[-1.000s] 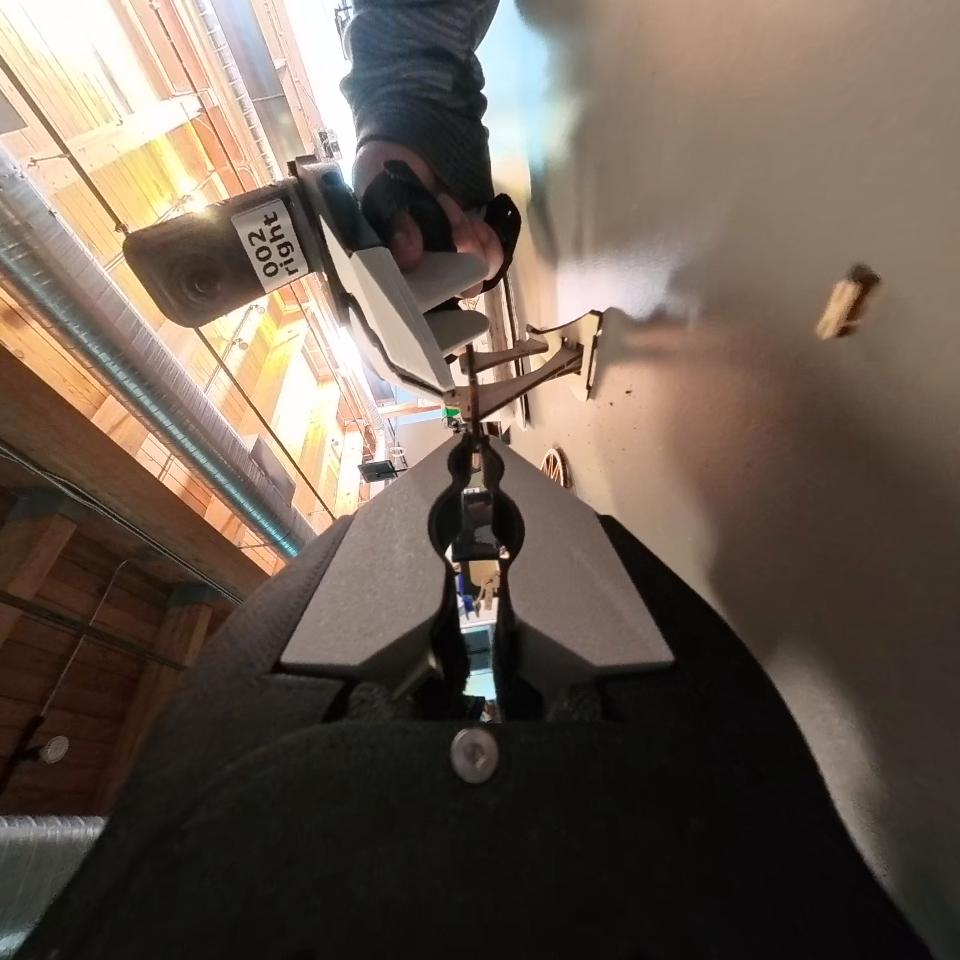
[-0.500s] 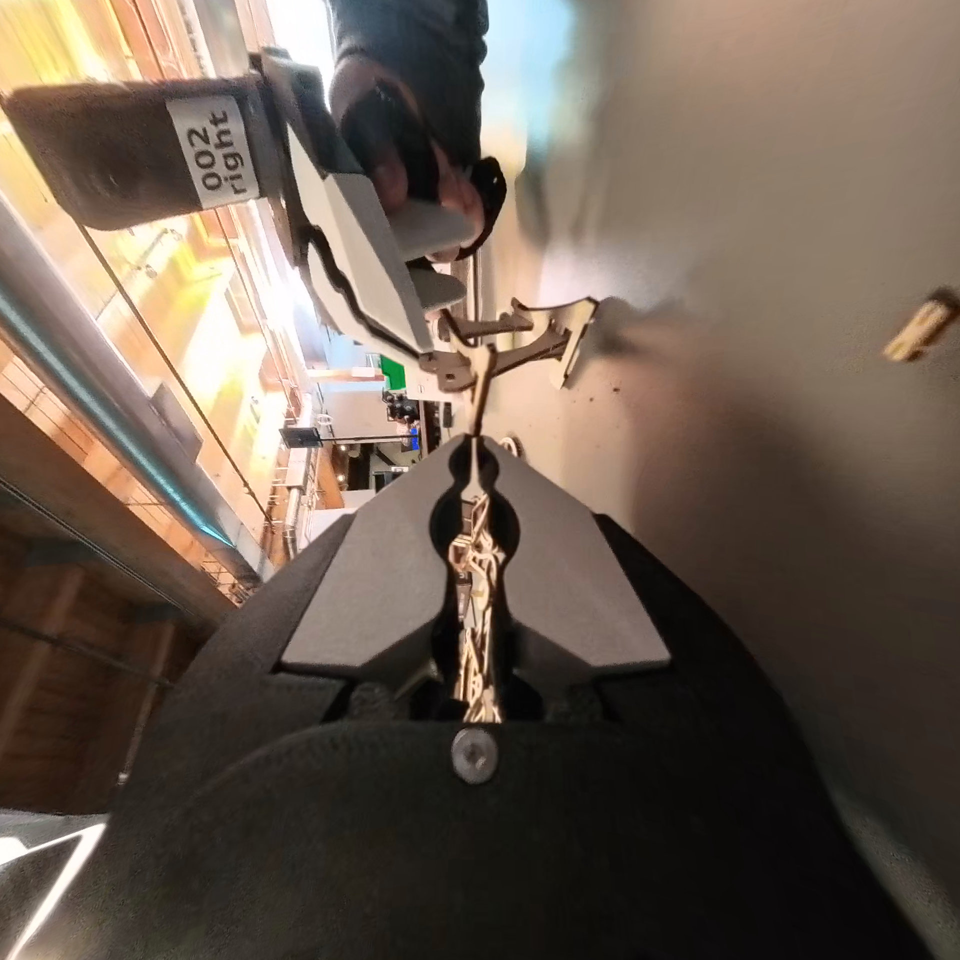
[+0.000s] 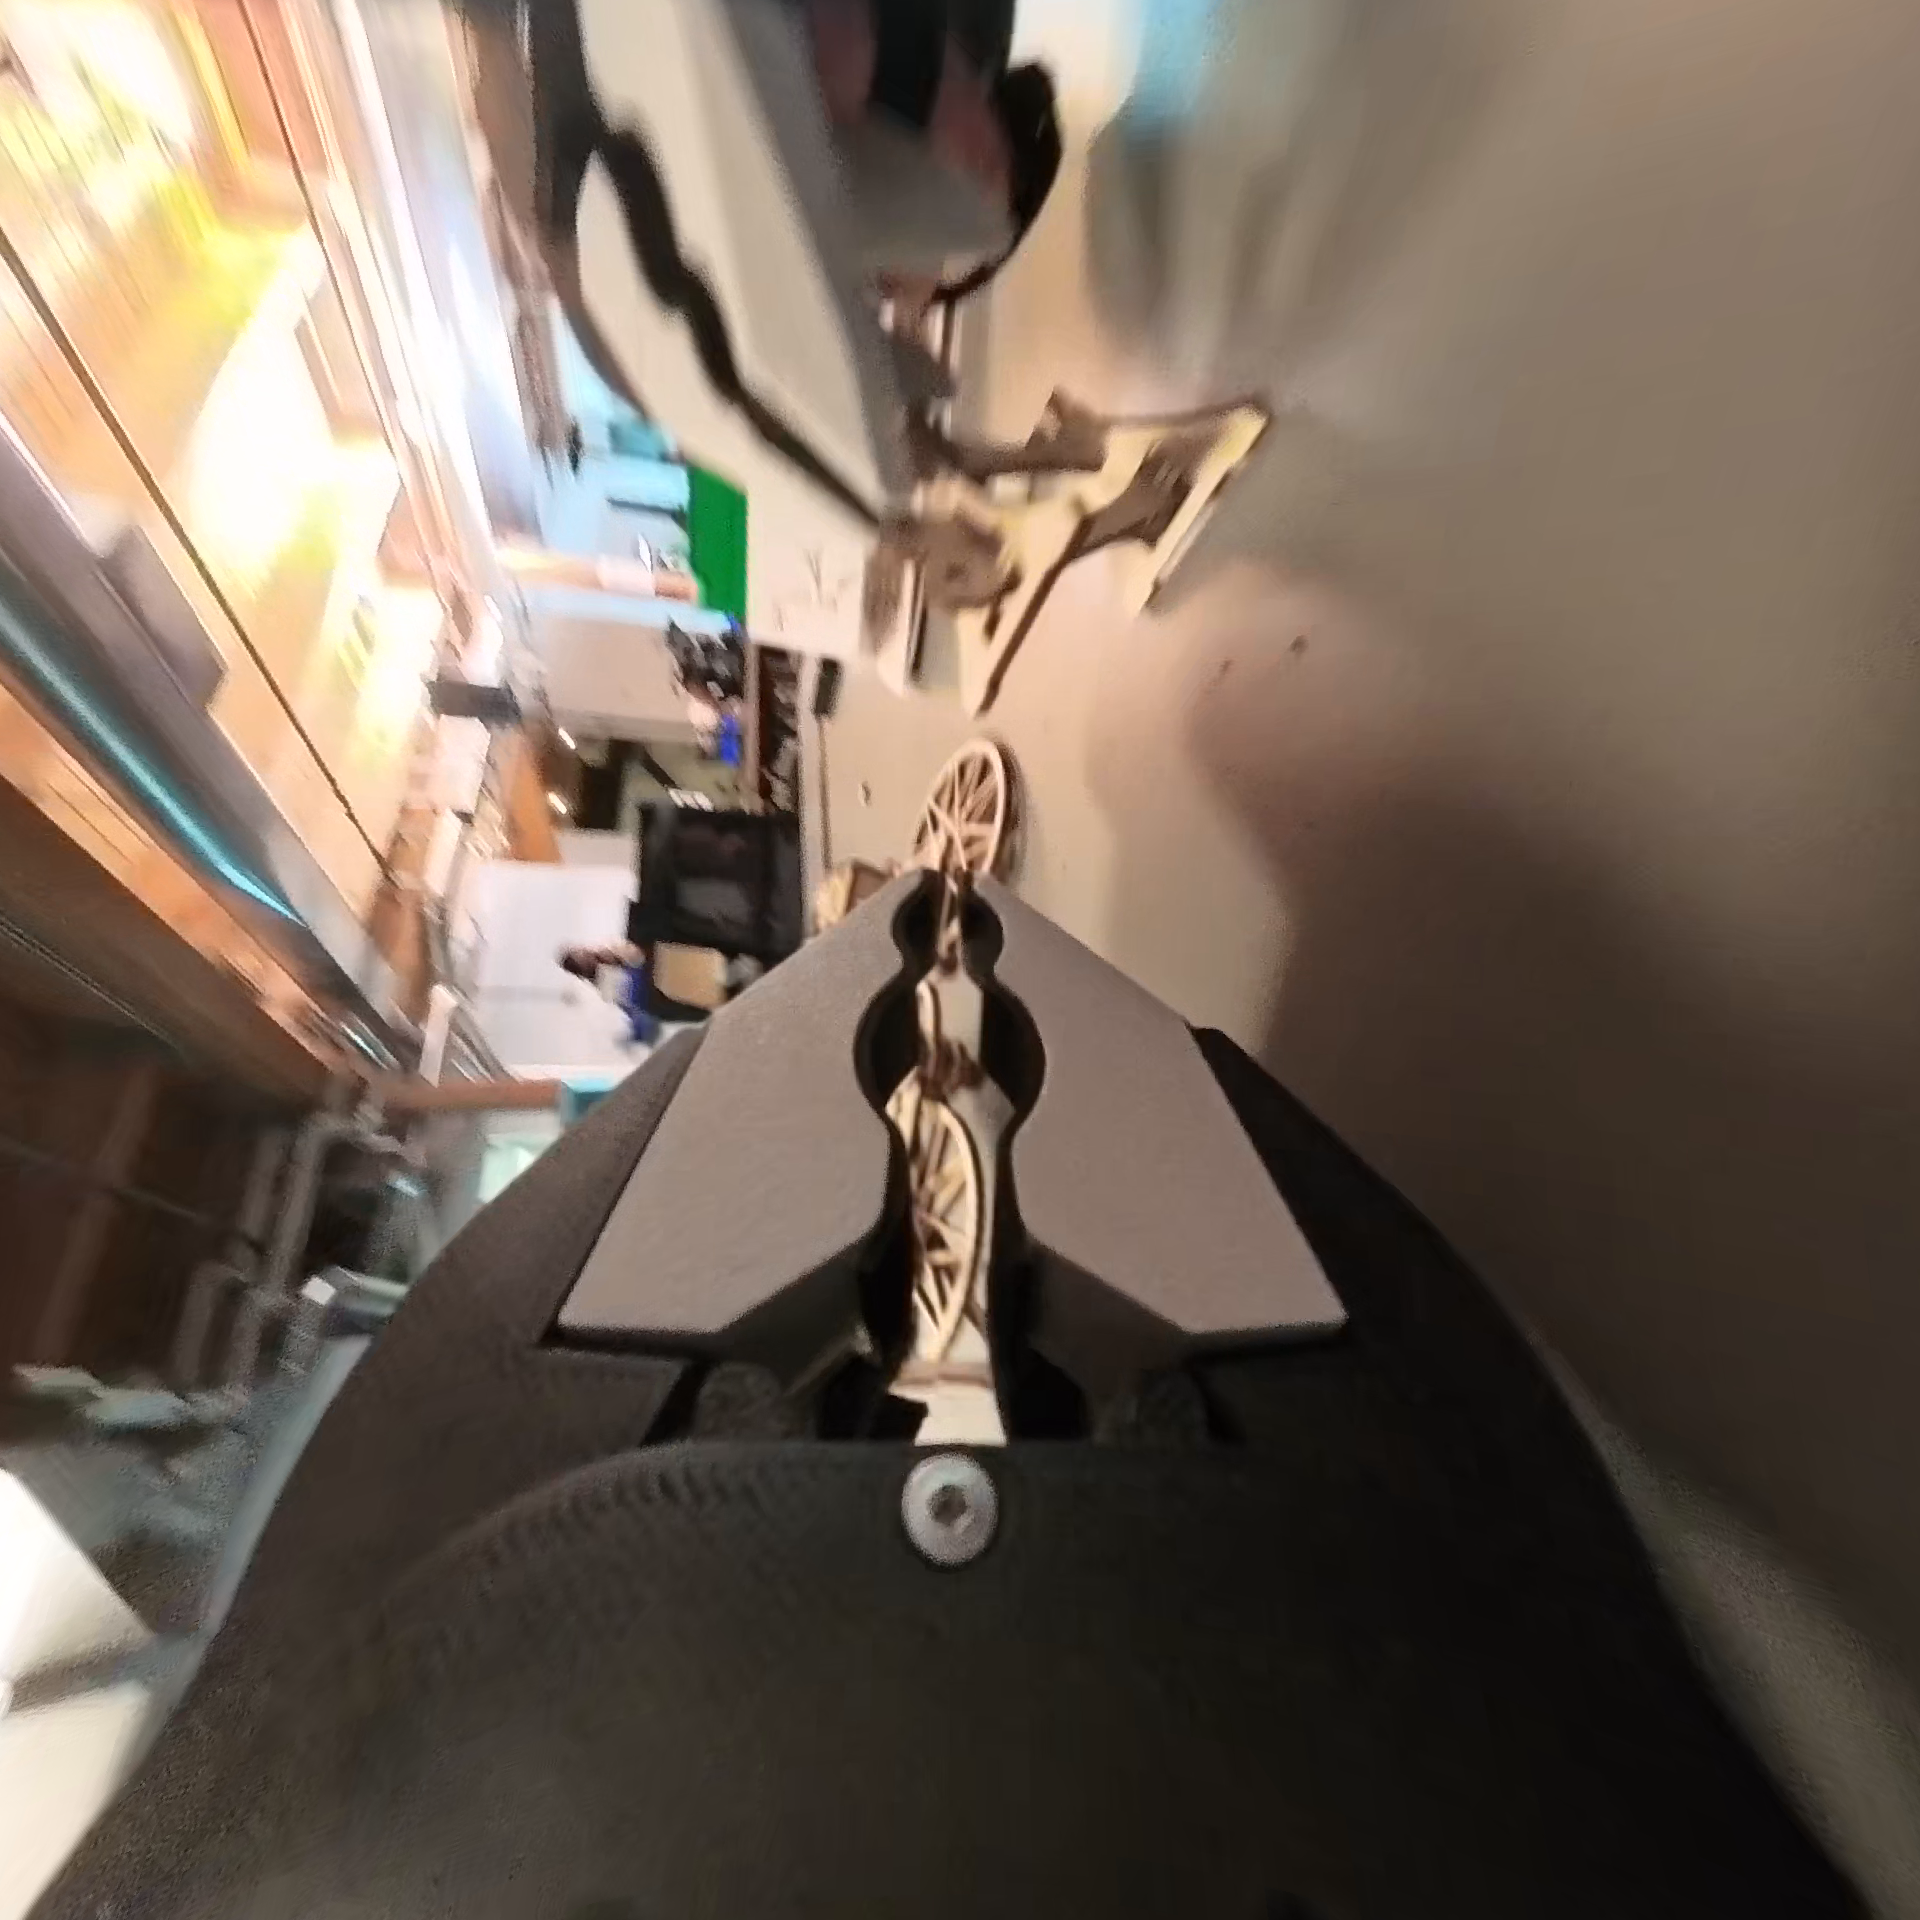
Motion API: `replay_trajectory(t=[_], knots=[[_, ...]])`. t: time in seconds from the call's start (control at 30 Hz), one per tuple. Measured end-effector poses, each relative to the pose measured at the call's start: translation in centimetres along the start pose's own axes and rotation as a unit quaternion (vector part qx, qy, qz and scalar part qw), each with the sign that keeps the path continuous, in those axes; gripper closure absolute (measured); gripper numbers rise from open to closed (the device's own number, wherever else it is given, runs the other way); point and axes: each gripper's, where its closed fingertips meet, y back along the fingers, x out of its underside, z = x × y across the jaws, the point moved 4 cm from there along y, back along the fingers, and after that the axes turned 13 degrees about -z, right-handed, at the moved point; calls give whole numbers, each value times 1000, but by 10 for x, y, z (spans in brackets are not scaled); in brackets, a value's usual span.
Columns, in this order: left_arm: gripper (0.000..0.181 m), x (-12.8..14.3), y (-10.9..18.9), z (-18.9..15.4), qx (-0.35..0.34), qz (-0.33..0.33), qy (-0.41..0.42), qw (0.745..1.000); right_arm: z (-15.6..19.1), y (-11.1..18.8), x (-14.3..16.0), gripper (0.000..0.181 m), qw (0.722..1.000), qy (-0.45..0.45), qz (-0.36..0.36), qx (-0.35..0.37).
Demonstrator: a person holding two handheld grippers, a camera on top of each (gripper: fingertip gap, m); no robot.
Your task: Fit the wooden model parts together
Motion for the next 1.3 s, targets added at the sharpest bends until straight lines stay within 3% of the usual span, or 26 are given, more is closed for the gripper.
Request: replay_trajectory(t=[0.13, 0.23, 0.33, 0.47, 0.63, 0.83, 1.3], knots=[[179, 6, 3, -1, 11, 10, 65, 998, 2, -2, 0, 181, 999, 27, 21, 6], [170, -6, 7, -4, 43, -47, 140, 988, 5, -6, 4, 181, 998, 45, 48, 4], [160, -24, 16, 0, 69, -130, 240, 960, 7, -8, 8, 181, 997, 42, 58, -3], [155, -33, 16, 5, 93, -164, 350, 918, 7, -9, 10, 181, 997, 41, 66, -2], [155, -38, 13, 3, 126, -156, 396, 896, 5, -10, 14, 170, 996, 35, 81, 5], [160, -38, 10, 0, 146, -139, 426, 882, 2, 1, 7, 157, 999, 2, 48, 9], [155, -46, -6, -18, 193, -32, 520, 832, 6, 6, 32, 166, 990, -61, 124, -17]])
